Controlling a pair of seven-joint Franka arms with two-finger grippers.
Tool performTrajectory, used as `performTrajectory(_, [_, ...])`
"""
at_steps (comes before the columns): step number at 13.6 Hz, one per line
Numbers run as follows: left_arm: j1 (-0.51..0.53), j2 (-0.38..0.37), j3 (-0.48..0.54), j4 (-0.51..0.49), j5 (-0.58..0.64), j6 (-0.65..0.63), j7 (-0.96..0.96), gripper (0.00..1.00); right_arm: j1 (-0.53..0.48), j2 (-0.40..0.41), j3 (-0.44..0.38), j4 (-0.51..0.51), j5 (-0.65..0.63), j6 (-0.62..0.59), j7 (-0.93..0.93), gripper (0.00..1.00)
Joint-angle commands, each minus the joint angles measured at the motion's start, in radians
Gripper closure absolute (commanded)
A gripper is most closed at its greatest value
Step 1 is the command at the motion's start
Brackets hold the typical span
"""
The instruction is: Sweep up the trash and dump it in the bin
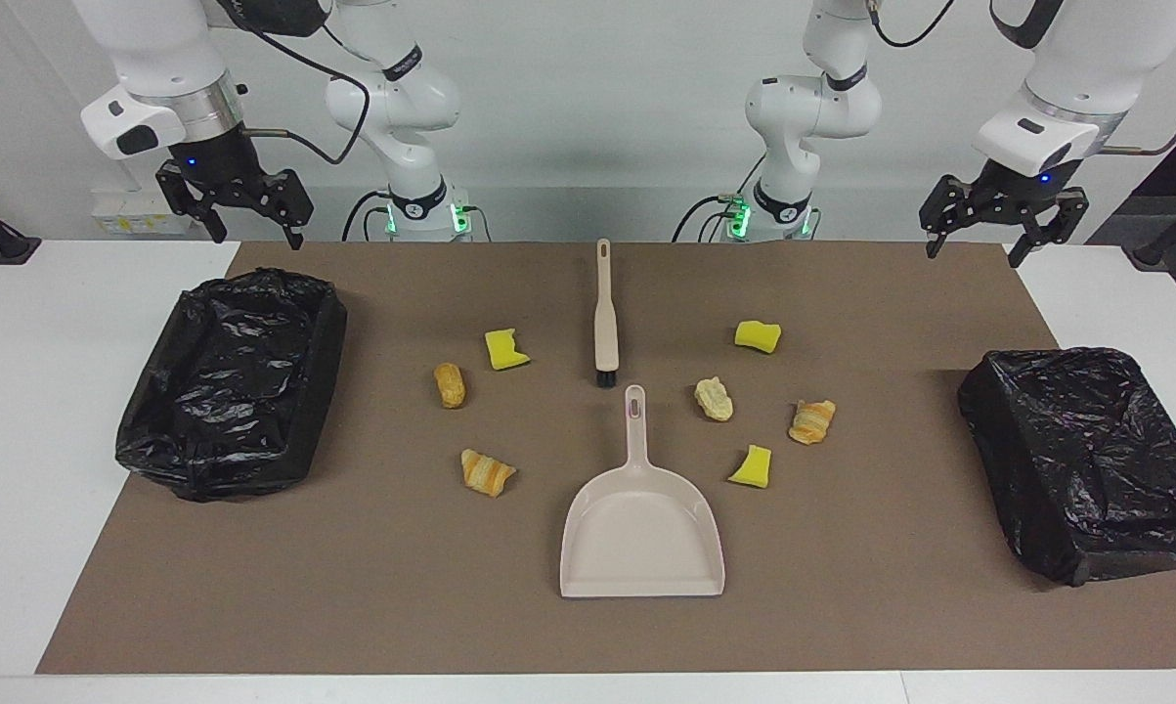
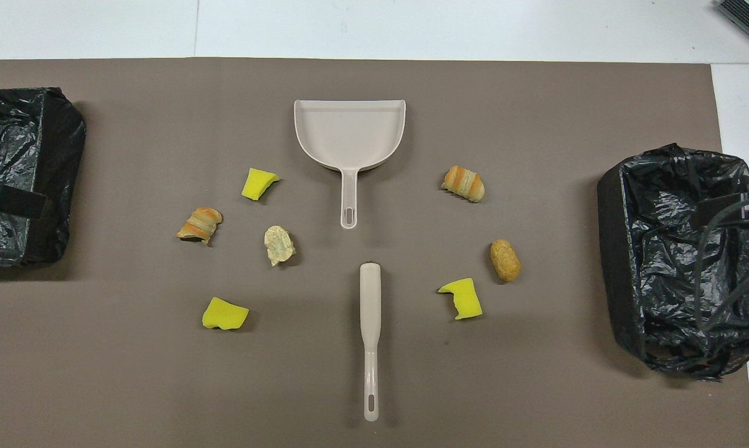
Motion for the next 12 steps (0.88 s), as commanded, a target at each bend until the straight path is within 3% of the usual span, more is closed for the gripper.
performTrajectory(1, [-0.007, -0.005, -0.001, 0.014, 0.006, -0.033, -0.003, 0.00, -0.014, -0.005, 0.007, 0.005, 0.018, -0.009, -0.024, 0.00])
performTrajectory(8, [-0.013, 0.002, -0.010, -0.010, 0.004, -0.004, -0.008, 0.00, -0.012, -0.008, 0.010, 0.002, 0.018, -0.021, -0.025, 0.00])
performTrajectory(12, [-0.114, -0.028, -0.011, -0.146, -0.027, 0.095, -0.145, 0.00, 0.001, -0.011, 0.020, -0.006, 0.024, -0.001, -0.036, 0.00])
